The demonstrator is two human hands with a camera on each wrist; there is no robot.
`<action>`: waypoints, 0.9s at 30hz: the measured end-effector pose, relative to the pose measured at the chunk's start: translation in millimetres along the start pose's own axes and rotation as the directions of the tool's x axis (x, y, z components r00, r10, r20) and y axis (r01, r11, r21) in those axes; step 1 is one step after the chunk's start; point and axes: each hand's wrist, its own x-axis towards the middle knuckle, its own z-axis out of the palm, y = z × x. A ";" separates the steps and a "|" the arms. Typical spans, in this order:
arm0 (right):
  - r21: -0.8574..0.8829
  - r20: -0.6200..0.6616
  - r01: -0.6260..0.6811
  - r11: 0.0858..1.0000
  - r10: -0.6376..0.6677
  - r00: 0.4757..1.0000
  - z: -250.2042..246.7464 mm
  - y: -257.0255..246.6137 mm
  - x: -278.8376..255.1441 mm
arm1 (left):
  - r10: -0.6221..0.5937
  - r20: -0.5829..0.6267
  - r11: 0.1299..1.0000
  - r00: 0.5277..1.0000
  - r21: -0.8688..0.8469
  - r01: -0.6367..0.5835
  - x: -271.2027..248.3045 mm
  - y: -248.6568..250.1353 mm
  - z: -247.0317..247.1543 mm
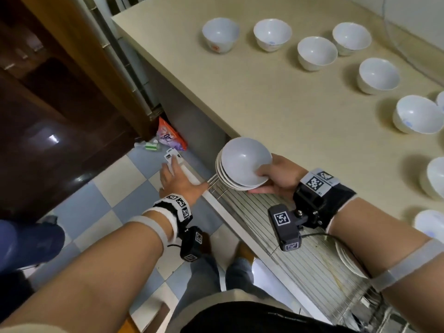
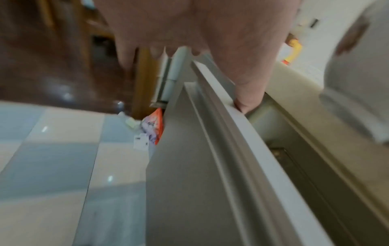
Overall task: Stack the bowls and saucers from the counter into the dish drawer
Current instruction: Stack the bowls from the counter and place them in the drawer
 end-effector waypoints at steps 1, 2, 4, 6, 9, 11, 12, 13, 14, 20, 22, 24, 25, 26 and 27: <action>0.001 0.003 -0.008 1.000 0.008 1.000 3.5 5.9 3.1 | -0.076 0.060 0.985 0.995 -0.151 0.085 -2.4 1.0 -0.2; 0.004 0.000 -0.017 1.000 0.017 1.000 6.9 11.6 6.2 | -0.126 0.124 0.952 0.984 -0.266 0.155 -5.9 2.4 0.2; 0.026 -0.009 -0.045 0.999 0.045 0.999 11.6 23.4 13.7 | -0.187 0.241 0.902 0.952 -0.342 0.264 -7.5 1.0 3.7; 0.046 -0.002 -0.081 0.996 0.082 0.997 13.9 35.7 21.7 | -0.219 0.327 0.879 0.919 -0.342 0.331 -7.5 -2.6 4.4; 0.064 -0.036 -0.130 0.989 0.132 0.991 13.9 56.2 36.1 | -0.206 0.444 0.861 0.872 -0.341 0.377 -8.3 -9.3 1.2; 0.083 -0.094 -0.171 0.982 0.179 0.979 13.8 72.1 48.1 | -0.176 0.515 0.845 0.839 -0.359 0.397 -9.3 -11.5 -1.7; 0.090 -0.119 -0.192 0.977 0.202 0.972 13.5 80.2 55.2 | -0.160 0.530 0.838 0.833 -0.373 0.398 -8.9 -12.0 -2.5; 0.093 -0.134 -0.210 0.973 0.221 0.966 13.3 88.8 62.1 | -0.149 0.534 0.833 0.832 -0.385 0.396 -7.4 -14.0 -2.3; 0.093 -0.150 -0.221 0.971 0.233 0.961 12.6 97.3 69.8 | -0.138 0.537 0.827 0.832 -0.400 0.396 -6.1 -15.8 -1.7; 0.029 -0.259 -0.279 0.960 0.277 0.925 8.6 134.7 121.5 | -0.110 0.519 0.823 0.847 -0.430 0.371 4.8 -30.1 6.7; 0.010 -0.266 -0.289 0.957 0.281 0.922 5.5 143.3 140.5 | -0.101 0.512 0.822 0.853 -0.441 0.362 8.5 -34.5 10.8; -0.009 -0.273 -0.293 0.956 0.279 0.921 2.7 149.4 158.0 | -0.100 0.503 0.808 0.858 -0.462 0.365 10.6 -38.4 13.4; -0.014 -0.274 -0.295 0.955 0.280 0.920 2.0 151.7 165.7 | -0.101 0.497 0.802 0.862 -0.472 0.366 11.3 -40.0 14.4; -0.017 -0.276 -0.298 0.954 0.282 0.919 2.8 153.4 171.5 | -0.101 0.493 0.799 0.864 -0.477 0.366 11.8 -41.4 15.1; -0.021 -0.282 -0.300 0.954 0.282 0.917 3.5 155.5 177.3 | -0.104 0.490 0.797 0.865 -0.479 0.367 12.0 -42.1 15.4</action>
